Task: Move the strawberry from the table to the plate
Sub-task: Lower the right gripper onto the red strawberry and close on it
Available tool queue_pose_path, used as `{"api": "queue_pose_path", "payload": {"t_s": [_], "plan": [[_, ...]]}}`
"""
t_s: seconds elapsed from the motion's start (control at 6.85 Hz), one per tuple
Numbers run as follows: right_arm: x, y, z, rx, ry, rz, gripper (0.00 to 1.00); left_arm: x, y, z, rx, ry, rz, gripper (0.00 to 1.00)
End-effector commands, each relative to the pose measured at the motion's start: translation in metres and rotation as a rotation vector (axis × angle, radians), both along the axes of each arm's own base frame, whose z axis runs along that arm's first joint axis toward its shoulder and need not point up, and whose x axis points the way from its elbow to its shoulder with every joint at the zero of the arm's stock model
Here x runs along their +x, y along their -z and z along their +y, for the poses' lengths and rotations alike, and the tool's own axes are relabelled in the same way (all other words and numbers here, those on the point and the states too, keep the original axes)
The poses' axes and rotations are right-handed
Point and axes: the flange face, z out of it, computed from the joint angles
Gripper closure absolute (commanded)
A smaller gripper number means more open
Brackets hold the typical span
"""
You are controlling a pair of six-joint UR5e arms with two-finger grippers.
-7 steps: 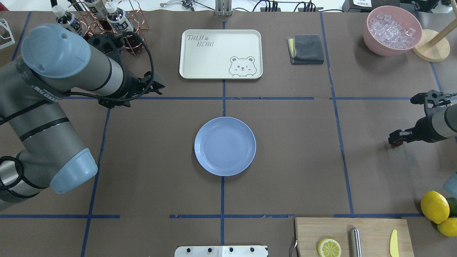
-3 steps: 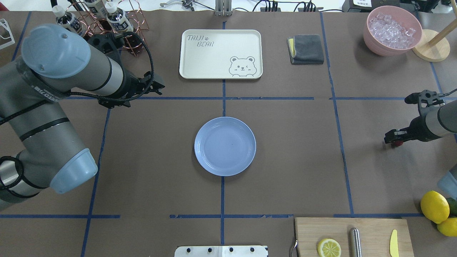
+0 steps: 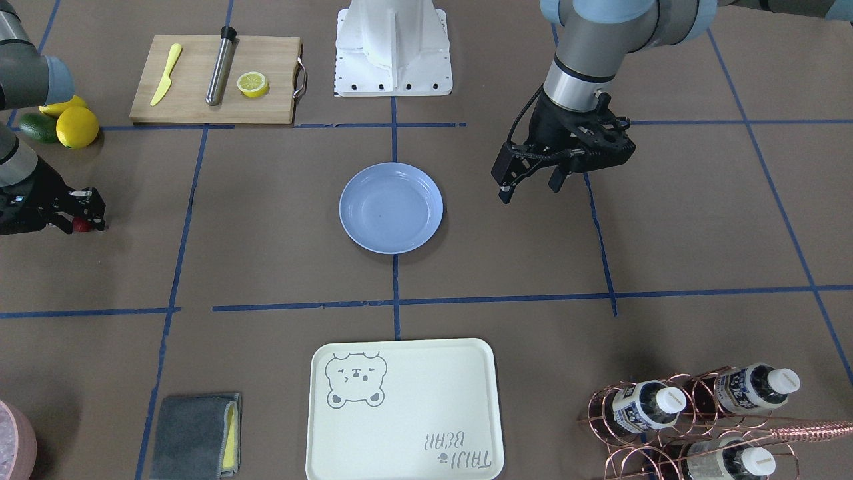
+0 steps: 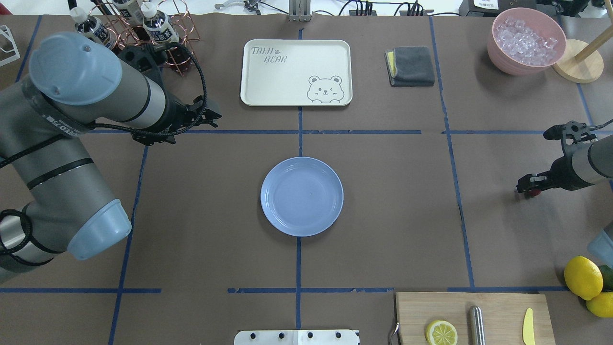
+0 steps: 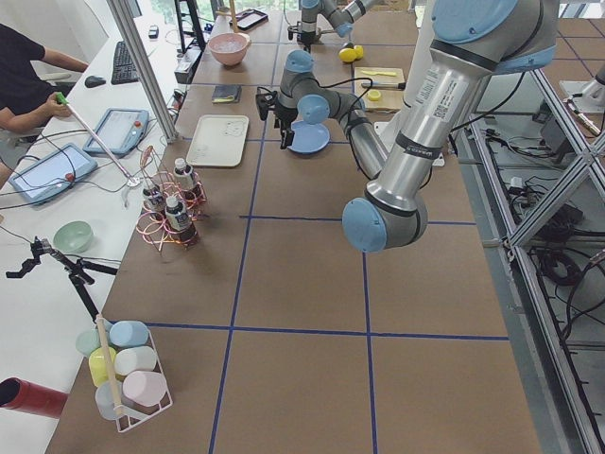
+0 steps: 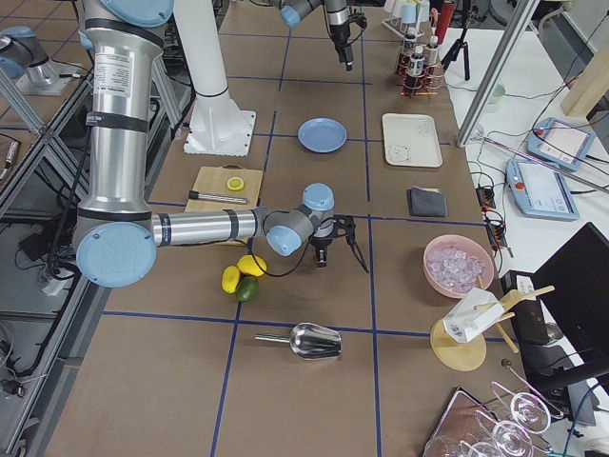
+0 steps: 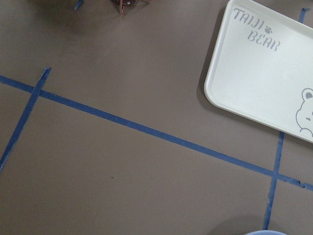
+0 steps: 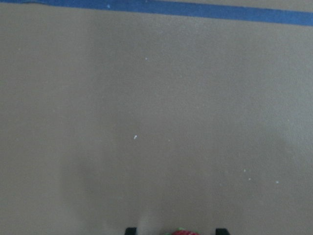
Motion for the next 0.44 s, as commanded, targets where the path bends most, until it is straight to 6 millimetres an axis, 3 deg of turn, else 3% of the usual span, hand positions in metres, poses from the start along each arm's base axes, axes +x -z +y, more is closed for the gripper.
{"api": "queue_pose_path", "payload": {"t_s": [0.0, 0.15, 0.29], "plan": [[0.002, -0.001, 0.002, 0.000, 0.000, 0.001, 0.87, 0.000, 0.002, 0.000, 0.002, 0.000, 0.002, 0.00], [0.004, 0.002, 0.001, 0.005, -0.004, -0.002, 1.00, 0.000, 0.002, 0.000, 0.002, 0.000, 0.002, 0.00], [0.007, 0.010, -0.002, 0.018, -0.014, -0.012, 1.00, -0.001, 0.004, 0.000, 0.004, 0.000, 0.005, 0.00]]}}
